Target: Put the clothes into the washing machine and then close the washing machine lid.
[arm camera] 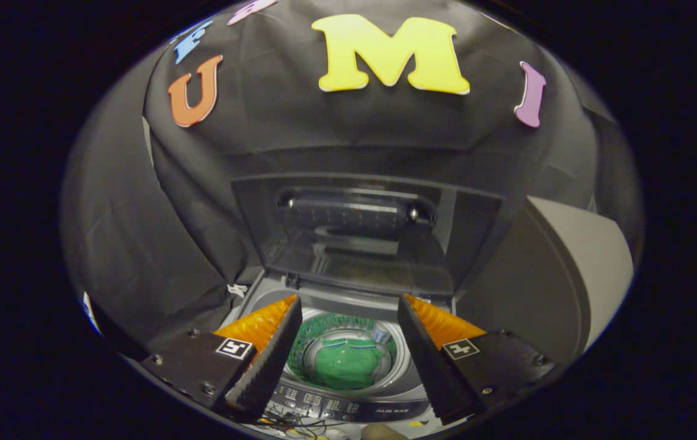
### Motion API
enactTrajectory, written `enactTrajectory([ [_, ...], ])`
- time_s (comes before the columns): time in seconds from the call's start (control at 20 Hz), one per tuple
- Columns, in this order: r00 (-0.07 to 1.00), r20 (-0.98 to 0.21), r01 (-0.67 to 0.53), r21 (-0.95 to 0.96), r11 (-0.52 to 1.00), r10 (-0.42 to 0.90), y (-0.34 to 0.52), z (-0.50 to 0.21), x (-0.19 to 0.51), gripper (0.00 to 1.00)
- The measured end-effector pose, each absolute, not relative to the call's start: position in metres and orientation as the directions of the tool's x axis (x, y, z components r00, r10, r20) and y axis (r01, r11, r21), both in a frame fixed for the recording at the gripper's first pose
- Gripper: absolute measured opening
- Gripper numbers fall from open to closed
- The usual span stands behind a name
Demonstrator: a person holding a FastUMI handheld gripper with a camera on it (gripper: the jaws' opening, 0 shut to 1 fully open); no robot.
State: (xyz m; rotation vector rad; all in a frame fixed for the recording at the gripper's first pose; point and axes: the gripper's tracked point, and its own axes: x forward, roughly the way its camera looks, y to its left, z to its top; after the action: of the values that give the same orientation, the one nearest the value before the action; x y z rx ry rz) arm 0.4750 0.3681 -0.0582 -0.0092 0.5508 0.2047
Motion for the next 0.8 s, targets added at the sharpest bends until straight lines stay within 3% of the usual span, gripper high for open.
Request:
enactTrajectory([
  [0.4,0.889,-0.423,-0.182,0.027,0.983,0.176,0.381,0.009,0.520,0.98],
  [0.8,0.892,-0.430,-0.135,0.045,0.990,0.142,0.395,0.035,0.588,0.98],
])
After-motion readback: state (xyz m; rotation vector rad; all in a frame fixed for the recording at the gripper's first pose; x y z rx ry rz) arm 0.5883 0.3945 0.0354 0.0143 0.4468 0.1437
